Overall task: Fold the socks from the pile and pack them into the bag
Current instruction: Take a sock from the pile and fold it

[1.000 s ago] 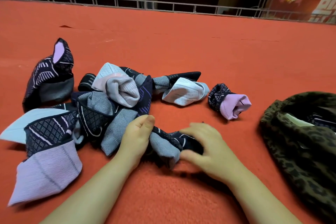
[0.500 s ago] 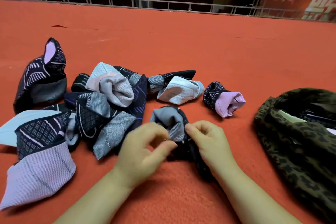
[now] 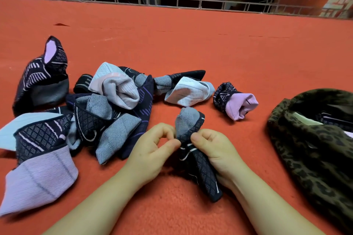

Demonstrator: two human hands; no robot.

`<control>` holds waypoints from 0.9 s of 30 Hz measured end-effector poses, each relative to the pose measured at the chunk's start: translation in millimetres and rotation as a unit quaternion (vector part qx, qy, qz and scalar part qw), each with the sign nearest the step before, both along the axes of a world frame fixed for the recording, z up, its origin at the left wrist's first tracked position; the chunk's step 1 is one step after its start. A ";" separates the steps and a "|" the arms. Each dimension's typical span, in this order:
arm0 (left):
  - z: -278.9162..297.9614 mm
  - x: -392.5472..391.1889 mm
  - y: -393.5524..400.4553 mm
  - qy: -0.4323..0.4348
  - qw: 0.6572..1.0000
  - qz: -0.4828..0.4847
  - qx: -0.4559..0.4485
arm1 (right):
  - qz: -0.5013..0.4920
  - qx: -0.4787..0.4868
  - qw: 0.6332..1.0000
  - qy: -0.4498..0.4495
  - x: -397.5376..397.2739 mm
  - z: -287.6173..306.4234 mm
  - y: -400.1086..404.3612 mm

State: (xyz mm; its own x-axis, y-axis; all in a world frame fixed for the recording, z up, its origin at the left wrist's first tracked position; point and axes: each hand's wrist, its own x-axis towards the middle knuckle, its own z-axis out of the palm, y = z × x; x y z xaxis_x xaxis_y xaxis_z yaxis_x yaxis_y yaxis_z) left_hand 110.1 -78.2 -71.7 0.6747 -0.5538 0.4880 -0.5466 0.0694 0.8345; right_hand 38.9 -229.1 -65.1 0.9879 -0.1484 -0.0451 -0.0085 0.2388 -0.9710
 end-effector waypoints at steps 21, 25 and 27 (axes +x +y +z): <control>12.2 22.4 12.1 0.333 0.930 -0.032 -0.154 | 0.234 -0.074 0.966 0.086 -11.1 9.4 -47.2; 10.7 27.2 15.4 0.358 0.913 -0.021 -0.193 | 0.208 0.002 0.974 0.088 -8.6 5.6 -46.0; 7.6 28.8 16.3 0.367 0.908 -0.032 -0.200 | 0.180 0.104 0.977 0.048 -7.8 5.2 -42.2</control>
State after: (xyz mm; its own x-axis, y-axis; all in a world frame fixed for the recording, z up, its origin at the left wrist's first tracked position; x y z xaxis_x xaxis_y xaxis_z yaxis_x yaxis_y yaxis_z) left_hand 138.9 -61.9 -64.1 0.8718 -0.4814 0.0905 0.1630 0.4593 0.8732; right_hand 31.1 -271.2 -59.9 0.9643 0.2295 -0.1320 -0.2165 0.3966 -0.8921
